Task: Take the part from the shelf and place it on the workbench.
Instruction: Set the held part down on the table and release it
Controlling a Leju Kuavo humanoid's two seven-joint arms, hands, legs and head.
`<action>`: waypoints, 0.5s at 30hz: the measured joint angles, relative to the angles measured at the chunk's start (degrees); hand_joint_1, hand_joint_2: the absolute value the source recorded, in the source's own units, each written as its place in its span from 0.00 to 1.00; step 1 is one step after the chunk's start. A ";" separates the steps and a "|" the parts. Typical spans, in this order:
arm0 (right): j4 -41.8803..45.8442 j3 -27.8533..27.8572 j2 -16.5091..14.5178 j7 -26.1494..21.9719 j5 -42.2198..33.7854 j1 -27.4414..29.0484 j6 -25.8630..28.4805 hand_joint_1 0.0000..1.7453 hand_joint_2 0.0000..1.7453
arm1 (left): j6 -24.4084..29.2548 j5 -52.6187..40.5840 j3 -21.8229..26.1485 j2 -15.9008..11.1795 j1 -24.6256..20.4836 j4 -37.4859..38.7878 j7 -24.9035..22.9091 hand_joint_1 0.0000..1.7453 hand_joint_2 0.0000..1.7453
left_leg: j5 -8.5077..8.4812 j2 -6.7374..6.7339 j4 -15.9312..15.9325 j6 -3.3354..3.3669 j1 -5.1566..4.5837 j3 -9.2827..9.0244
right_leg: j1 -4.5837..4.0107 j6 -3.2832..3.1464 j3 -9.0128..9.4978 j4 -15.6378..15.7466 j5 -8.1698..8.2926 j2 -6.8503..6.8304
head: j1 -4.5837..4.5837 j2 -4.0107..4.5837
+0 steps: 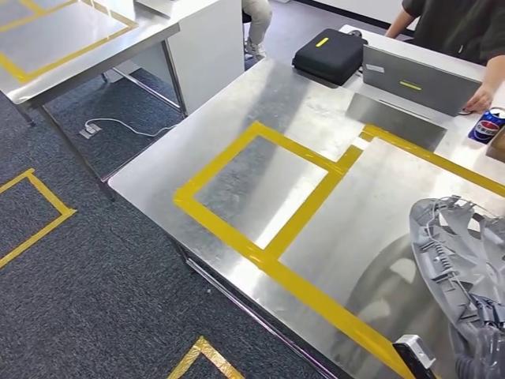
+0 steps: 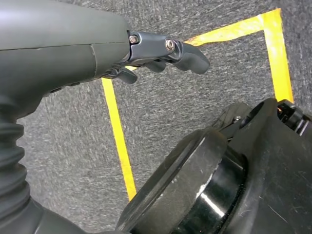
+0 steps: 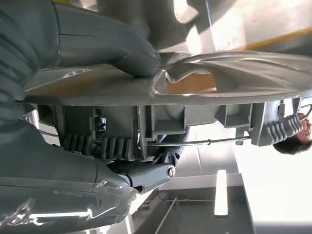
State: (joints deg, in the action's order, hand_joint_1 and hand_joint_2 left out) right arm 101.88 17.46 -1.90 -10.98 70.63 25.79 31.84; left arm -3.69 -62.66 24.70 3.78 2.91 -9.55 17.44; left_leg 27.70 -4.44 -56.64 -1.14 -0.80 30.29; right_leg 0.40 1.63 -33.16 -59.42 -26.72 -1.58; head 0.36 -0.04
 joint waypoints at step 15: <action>-14.38 -1.28 12.94 2.12 -1.02 -7.33 -7.47 1.00 1.00 | -1.07 -2.88 -1.56 -1.43 -0.37 0.00 0.64 0.00 1.00 | -0.04 4.57 0.13 -0.17 0.69 0.16 | -0.37 -1.80 -1.46 0.10 1.21 3.26 | 0.01 -0.01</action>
State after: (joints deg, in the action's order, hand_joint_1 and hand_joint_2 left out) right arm 87.50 16.18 11.04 -8.87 69.61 18.47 24.37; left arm -4.76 -65.54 23.15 2.35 2.55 -9.55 18.09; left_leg 27.66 0.13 -56.50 -1.31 -0.12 30.44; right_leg 0.03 -0.17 -34.61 -59.33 -25.51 1.68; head 0.37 -0.05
